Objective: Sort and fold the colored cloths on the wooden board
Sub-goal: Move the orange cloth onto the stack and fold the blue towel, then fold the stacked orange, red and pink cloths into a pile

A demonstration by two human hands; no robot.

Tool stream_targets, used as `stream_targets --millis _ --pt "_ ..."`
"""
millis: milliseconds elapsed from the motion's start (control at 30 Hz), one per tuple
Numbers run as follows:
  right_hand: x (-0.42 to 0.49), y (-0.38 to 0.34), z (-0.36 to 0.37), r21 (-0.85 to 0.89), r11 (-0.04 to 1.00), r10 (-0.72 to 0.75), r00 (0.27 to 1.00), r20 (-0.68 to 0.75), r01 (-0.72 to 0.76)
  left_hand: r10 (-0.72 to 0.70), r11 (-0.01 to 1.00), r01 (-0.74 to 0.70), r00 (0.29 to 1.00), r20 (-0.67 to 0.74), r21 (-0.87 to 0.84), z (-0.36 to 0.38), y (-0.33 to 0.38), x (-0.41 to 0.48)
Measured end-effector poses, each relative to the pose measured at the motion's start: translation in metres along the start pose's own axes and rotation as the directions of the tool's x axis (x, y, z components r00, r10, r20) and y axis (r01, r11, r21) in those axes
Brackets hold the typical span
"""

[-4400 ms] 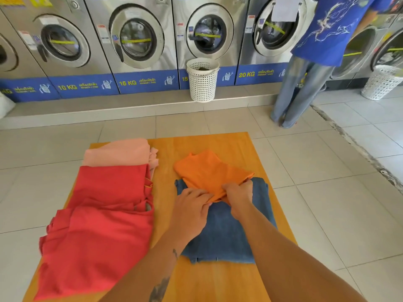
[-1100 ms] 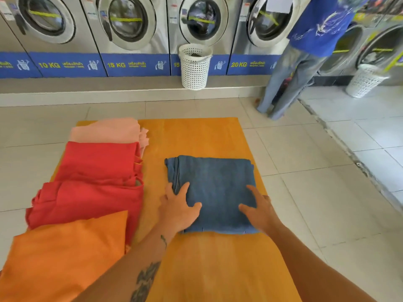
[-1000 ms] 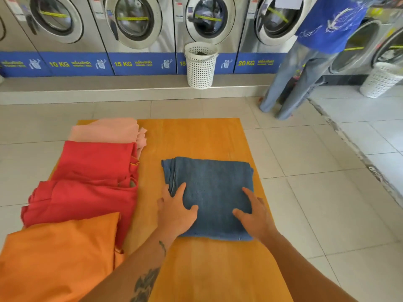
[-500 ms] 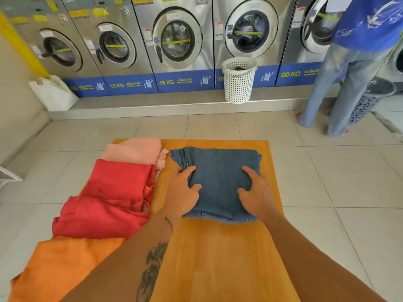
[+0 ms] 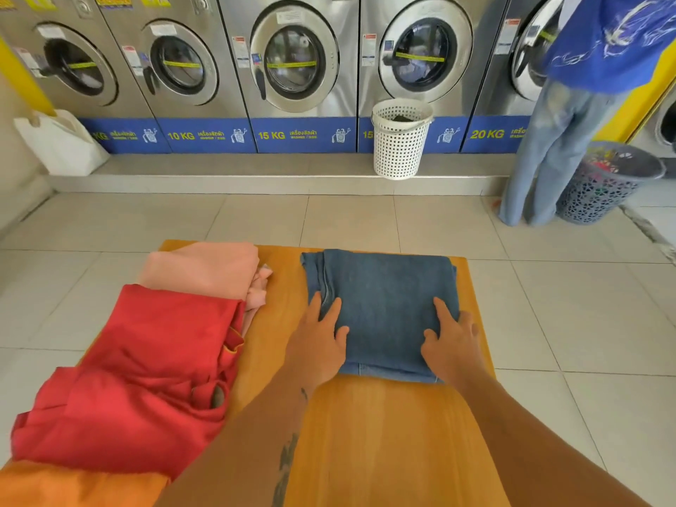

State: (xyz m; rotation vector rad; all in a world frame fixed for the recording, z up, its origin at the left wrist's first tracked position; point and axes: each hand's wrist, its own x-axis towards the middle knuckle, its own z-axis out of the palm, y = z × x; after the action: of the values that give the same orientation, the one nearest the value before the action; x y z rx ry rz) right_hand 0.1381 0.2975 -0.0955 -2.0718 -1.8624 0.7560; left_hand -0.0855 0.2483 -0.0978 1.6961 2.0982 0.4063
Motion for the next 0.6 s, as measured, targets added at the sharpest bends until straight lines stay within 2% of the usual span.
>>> stream_targets --millis 100,200,300,367,467,600 --pt "-0.006 -0.001 -0.001 -0.048 0.999 0.015 0.999 0.038 -0.014 -0.048 0.991 0.041 0.997 0.053 0.128 -0.006 0.010 -0.003" --pt "-0.014 -0.007 -0.007 -0.214 0.976 0.056 0.996 0.073 -0.040 -0.097 0.982 0.077 0.989 0.108 0.175 -0.020 0.019 -0.017" --pt "-0.029 -0.020 -0.020 -0.445 0.895 0.064 0.997 0.043 -0.038 -0.058 0.998 0.061 0.992 0.113 -0.017 -0.041 0.013 -0.045" --pt "-0.045 -0.031 -0.025 -0.498 0.867 -0.029 1.000 -0.011 0.020 -0.043 0.984 0.052 0.997 0.058 -0.169 -0.060 0.002 -0.070" --pt "-0.077 -0.050 -0.022 -0.358 0.926 -0.128 0.992 -0.011 0.116 -0.098 0.944 0.069 0.992 -0.075 -0.323 -0.087 -0.025 -0.112" --pt "-0.126 -0.079 0.004 -0.067 0.966 -0.241 0.962 0.132 0.251 -0.257 0.844 0.126 0.948 -0.186 -0.522 -0.119 -0.079 -0.166"
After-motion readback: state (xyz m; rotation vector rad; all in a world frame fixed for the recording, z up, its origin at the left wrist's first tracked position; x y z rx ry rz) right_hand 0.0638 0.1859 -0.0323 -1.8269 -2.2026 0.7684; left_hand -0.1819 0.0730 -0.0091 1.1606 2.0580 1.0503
